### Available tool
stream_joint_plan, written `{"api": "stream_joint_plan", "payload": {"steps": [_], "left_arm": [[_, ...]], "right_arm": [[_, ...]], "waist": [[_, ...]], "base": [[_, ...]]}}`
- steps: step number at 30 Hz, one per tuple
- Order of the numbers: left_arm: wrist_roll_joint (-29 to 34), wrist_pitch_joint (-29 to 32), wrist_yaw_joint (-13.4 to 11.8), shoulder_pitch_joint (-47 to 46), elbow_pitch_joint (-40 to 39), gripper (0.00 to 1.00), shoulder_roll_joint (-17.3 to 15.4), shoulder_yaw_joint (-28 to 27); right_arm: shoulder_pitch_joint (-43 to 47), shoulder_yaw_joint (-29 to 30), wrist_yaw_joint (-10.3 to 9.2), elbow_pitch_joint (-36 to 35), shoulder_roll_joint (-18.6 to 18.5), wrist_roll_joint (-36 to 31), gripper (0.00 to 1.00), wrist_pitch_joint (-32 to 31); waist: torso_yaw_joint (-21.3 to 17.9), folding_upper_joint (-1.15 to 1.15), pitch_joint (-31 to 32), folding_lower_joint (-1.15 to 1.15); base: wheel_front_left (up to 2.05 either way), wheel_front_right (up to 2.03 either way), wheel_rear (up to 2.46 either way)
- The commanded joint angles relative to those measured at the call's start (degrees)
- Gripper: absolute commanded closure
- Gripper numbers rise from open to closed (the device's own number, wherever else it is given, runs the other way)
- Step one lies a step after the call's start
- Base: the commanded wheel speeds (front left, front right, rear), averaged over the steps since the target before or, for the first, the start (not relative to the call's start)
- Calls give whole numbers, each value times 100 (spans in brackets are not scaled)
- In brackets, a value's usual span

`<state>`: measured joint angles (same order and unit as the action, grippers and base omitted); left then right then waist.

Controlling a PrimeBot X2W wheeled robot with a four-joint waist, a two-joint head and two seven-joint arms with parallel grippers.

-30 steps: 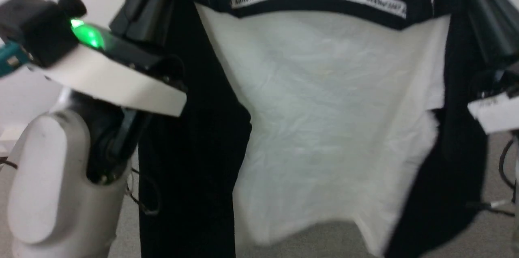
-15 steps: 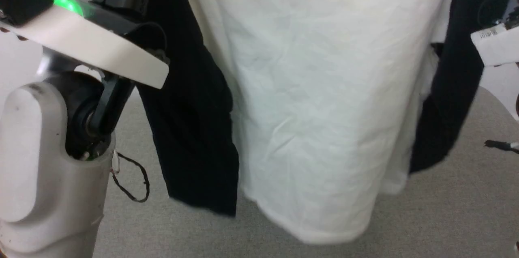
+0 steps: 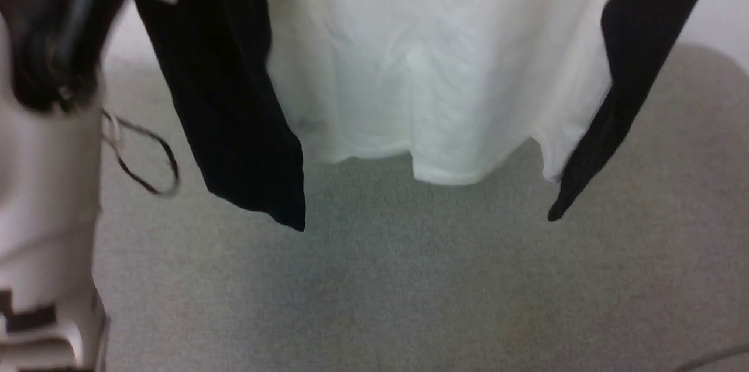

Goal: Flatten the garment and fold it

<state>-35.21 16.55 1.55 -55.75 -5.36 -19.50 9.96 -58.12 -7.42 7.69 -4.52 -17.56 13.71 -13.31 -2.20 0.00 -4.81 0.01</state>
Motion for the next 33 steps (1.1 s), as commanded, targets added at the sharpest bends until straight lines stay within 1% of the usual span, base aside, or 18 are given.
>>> {"api": "stream_joint_plan", "payload": {"steps": [1, 3, 6, 10, 15, 20, 24, 27, 30, 33], "left_arm": [[89, -39, 36, -297, 259, 100, -92, -63], [199, -123, 124, -763, 676, 100, -136, -28], [406, -295, 244, -1442, 1329, 100, -187, 79], [547, -545, 359, -2225, 2167, 100, -128, 221], [754, -1108, 406, -3027, 2966, 100, -16, 305], [851, -1734, 424, -3562, 3600, 100, 168, 333], [806, -2036, 481, -3578, 4030, 100, 322, 445], [749, -2210, 523, -3326, 4266, 100, 392, 565], [687, -2463, 548, -2788, 4457, 100, 452, 683], [537, -2700, 562, -2064, 4605, 100, 570, 743]], "right_arm": [[-312, -11, -20, 281, -53, -102, 100, 156], [-760, -116, -20, 765, -79, -243, 100, 409], [-1429, -169, -20, 1552, -25, -422, 100, 796], [-2211, -172, -20, 2537, 131, -673, 100, 1314], [-2963, -156, -20, 3593, 322, -1055, 100, 1992], [-3421, 133, -20, 4420, 552, -1378, 100, 2495], [-3427, 324, -20, 4859, 720, -1542, 100, 2692], [-3216, 416, -20, 5047, 831, -1567, 100, 2773], [-2799, 460, -20, 5188, 931, -1517, 100, 2812], [-2232, 535, -20, 5247, 1018, -1359, 100, 2826]], "waist": [[-218, 0, -961, -1], [-274, 0, -1258, -1], [-340, 0, -1610, -1], [-381, 0, -1959, -1], [-353, 0, -2263, -1], [-299, 0, -2468, -1], [-228, 0, -2533, -1], [-170, 0, -2531, -1], [-105, 0, -2415, -1], [-36, 0, -2216, -1]], "base": [[0, 0, 0], [0, 0, 0], [0, 0, 0], [0, 0, 0], [0, 0, 0], [0, 0, 0], [0, 0, 0], [0, 0, 0], [0, 0, 0], [0, 0, 0]]}}
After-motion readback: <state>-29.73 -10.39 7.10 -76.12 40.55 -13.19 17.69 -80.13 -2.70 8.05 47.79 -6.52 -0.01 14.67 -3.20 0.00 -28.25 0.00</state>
